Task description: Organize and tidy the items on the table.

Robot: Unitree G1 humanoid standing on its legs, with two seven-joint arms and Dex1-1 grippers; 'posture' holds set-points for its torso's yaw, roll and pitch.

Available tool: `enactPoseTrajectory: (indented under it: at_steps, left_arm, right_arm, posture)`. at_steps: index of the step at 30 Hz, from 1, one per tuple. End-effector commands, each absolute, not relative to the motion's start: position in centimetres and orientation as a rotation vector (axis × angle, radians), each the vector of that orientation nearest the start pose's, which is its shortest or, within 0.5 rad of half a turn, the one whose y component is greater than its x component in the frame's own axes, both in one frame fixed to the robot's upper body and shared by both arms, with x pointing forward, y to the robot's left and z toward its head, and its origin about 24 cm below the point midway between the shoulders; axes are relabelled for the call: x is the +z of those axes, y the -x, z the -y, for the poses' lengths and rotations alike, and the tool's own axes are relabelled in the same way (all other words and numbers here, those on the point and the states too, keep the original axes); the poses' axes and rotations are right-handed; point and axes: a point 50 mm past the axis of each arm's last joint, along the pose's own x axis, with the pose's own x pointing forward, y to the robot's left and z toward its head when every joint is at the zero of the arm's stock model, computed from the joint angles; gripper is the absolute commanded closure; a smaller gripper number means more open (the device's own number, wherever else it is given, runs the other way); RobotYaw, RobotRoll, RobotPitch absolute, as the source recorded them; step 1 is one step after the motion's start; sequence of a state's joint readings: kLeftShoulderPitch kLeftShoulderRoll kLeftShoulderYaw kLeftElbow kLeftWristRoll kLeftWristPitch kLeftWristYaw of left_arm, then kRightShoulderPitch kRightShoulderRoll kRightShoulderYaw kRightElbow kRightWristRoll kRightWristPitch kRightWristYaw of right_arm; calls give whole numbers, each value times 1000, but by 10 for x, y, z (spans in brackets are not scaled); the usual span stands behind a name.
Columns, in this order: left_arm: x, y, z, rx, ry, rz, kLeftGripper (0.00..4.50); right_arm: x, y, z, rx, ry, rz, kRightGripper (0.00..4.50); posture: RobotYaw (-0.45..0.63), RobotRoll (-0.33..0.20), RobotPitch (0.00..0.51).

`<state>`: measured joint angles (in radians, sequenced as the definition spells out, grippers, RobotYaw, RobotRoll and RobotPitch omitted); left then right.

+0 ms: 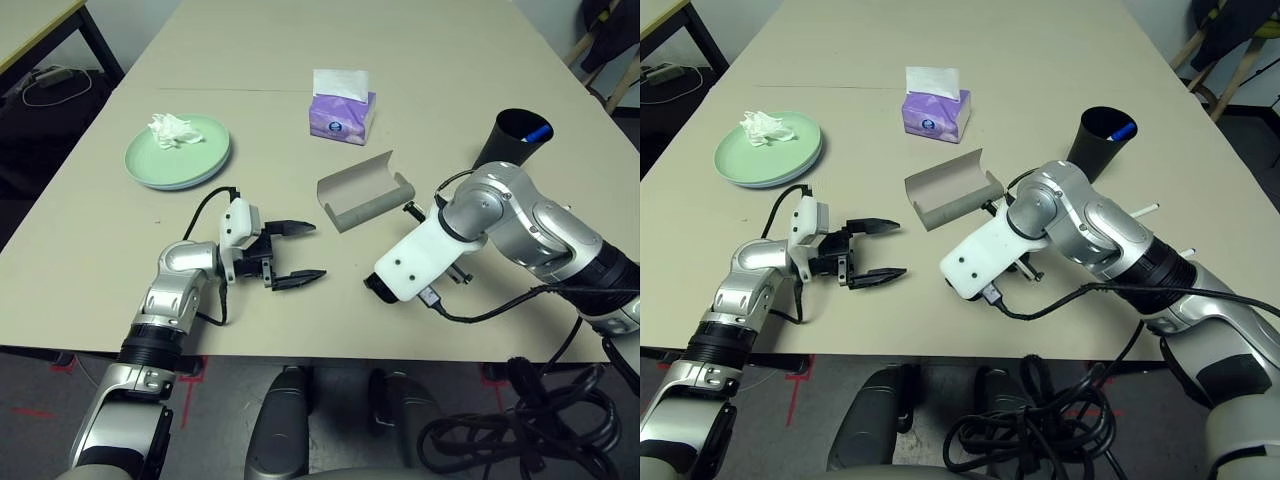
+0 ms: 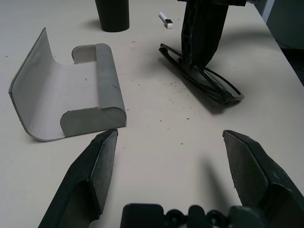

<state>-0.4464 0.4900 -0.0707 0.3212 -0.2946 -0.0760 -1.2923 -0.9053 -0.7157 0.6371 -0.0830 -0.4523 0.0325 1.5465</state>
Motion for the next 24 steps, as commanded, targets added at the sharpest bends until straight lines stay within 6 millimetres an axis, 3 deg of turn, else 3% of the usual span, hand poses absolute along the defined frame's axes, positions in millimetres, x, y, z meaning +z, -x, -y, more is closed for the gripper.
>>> enactPoseTrajectory:
  at_steps: [1,9,13,24]
  left_arm:
    - [106,-295,-174,-1329,-312,13,0]
    - [106,-297,-173,-1306,-302,12,0]
    - [110,-299,-172,-1256,-285,9,0]
    - [123,-298,-173,-1139,-303,26,0]
  right_arm:
    - [200,-296,105,1478,1770,-318,4061]
    - [230,-305,100,1413,1753,-244,4061]
    - [246,-325,92,1320,1758,-193,4062]
    - [247,-367,80,1186,1791,-162,4062]
  posture:
    - [159,0,163]
    - [157,0,161]
    - [169,0,165]
    - [230,0,180]
